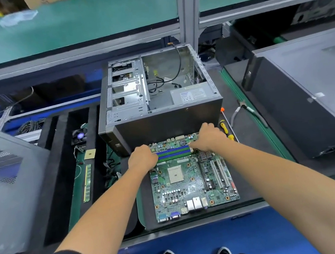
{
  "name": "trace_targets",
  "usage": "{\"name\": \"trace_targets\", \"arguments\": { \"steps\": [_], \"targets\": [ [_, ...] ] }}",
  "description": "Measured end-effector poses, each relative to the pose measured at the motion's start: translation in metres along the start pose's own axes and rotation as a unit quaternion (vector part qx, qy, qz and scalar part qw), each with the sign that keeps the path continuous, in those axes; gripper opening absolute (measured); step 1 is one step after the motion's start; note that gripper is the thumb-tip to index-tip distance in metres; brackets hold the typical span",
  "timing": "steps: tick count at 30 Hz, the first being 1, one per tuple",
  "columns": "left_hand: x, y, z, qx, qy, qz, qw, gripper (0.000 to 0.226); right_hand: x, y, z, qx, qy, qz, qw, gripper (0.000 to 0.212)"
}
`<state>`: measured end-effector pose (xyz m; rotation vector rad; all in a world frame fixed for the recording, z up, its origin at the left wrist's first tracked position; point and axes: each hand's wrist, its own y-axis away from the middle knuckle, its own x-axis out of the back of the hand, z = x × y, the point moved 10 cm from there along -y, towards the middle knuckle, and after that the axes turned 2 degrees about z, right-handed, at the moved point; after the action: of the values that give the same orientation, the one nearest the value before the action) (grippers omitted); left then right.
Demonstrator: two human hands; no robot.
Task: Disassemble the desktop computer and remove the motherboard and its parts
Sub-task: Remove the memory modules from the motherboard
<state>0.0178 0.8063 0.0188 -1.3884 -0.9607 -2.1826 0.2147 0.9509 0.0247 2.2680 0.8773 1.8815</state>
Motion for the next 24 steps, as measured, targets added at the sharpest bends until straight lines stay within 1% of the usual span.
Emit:
{"name": "trace_targets", "arguments": {
  "steps": [2, 4, 6, 8, 12, 16, 19, 21, 24],
  "targets": [
    [0.001, 0.002, 0.001, 0.006, -0.004, -0.002, 1.000, 0.027, -0.001, -0.003, 0.011, -0.038, -0.001, -0.011, 0.999, 0.094],
    [0.000, 0.004, 0.002, 0.008, 0.002, 0.007, 1.000, 0.025, -0.004, -0.006, 0.018, -0.057, 0.039, -0.027, 0.997, 0.099],
    [-0.003, 0.007, 0.002, 0.008, 0.009, 0.010, 1.000, 0.022, -0.012, -0.005, 0.018, -0.040, 0.097, -0.056, 0.993, 0.094],
    [-0.005, 0.010, 0.003, 0.010, 0.009, 0.008, 1.000, 0.017, -0.023, -0.004, 0.019, -0.019, 0.112, -0.073, 0.991, 0.088],
    [-0.003, 0.011, 0.007, 0.008, 0.003, 0.014, 1.000, 0.023, -0.025, -0.002, 0.023, -0.035, 0.069, -0.077, 0.994, 0.086],
    [-0.004, 0.013, 0.006, 0.014, -0.008, 0.020, 1.000, 0.010, -0.018, 0.000, 0.022, -0.032, 0.010, -0.063, 0.997, 0.085],
    [-0.005, 0.014, 0.004, 0.022, -0.022, 0.024, 0.999, 0.023, -0.015, 0.005, 0.024, -0.040, -0.074, -0.064, 0.994, 0.086],
    [-0.004, 0.015, 0.005, 0.017, -0.018, 0.029, 0.999, 0.022, -0.012, 0.008, 0.021, -0.028, -0.121, -0.068, 0.990, 0.073],
    [-0.001, 0.016, 0.003, 0.006, -0.001, 0.032, 0.999, 0.013, -0.002, 0.014, 0.016, -0.016, -0.175, -0.062, 0.982, 0.049]
  ]
}}
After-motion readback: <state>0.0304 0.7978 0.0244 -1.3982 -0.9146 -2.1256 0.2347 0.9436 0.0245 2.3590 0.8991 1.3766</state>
